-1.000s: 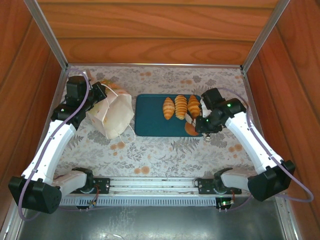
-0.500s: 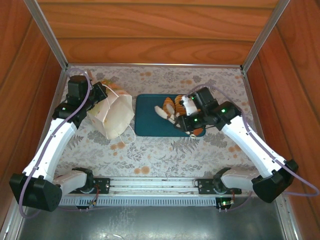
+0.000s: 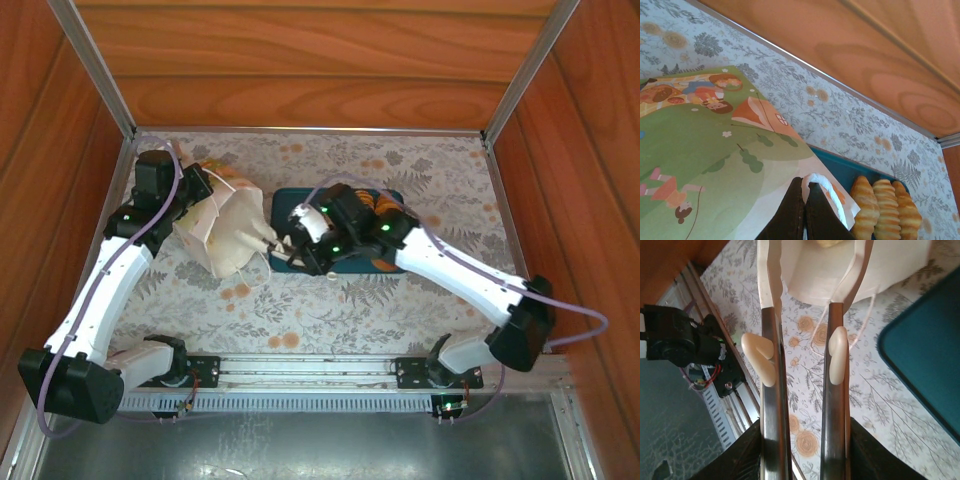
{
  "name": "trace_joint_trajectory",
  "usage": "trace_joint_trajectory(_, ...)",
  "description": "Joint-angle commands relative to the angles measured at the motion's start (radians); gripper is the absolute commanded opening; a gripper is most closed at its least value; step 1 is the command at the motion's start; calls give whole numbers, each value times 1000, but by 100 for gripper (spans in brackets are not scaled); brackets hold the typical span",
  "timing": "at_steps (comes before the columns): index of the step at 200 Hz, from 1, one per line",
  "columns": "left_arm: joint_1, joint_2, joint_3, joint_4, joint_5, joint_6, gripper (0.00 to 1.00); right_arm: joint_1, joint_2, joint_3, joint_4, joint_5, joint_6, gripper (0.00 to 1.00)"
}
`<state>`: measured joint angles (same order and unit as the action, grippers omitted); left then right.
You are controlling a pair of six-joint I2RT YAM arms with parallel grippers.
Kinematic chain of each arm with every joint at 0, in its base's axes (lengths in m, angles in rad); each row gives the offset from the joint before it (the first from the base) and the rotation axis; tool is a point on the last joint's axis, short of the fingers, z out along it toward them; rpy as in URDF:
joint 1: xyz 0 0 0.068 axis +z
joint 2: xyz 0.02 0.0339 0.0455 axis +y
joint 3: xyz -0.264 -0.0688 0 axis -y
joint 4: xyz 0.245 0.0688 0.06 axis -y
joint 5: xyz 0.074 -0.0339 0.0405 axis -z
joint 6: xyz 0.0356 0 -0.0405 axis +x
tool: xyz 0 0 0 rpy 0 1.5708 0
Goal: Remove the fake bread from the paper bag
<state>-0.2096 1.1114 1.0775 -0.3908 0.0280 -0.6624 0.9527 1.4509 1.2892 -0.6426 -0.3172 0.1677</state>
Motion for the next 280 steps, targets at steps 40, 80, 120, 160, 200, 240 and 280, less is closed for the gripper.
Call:
trace_joint_trajectory(40, 3, -37, 42, -35, -46, 23, 0, 80, 271, 196, -37, 154, -95, 40)
trace_joint_trajectory(80, 2, -22, 55, -33, -31, 17, 0, 95, 412, 359, -127, 170, -102, 41)
trace_joint_trajectory(120, 1, -15, 56, -33, -19, 17, 0, 111, 462, 394, -72, 145, -123, 45)
trace_joint_trajectory(160, 0, -9, 62, -33, -8, 5, 0, 134, 510, 428, -39, 216, -167, 46)
trace_joint_trajectory(200, -3, 0, 64, -33, 6, -3, 0, 138, 591, 516, -78, 283, -221, 47)
trace_joint_trajectory(240, -5, 0, 61, -32, -3, -5, 0, 138, 666, 624, -107, 301, -217, 48)
trace_joint_trajectory(280, -5, -2, 61, -31, -3, -5, 0, 138, 704, 652, -135, 314, -196, 48)
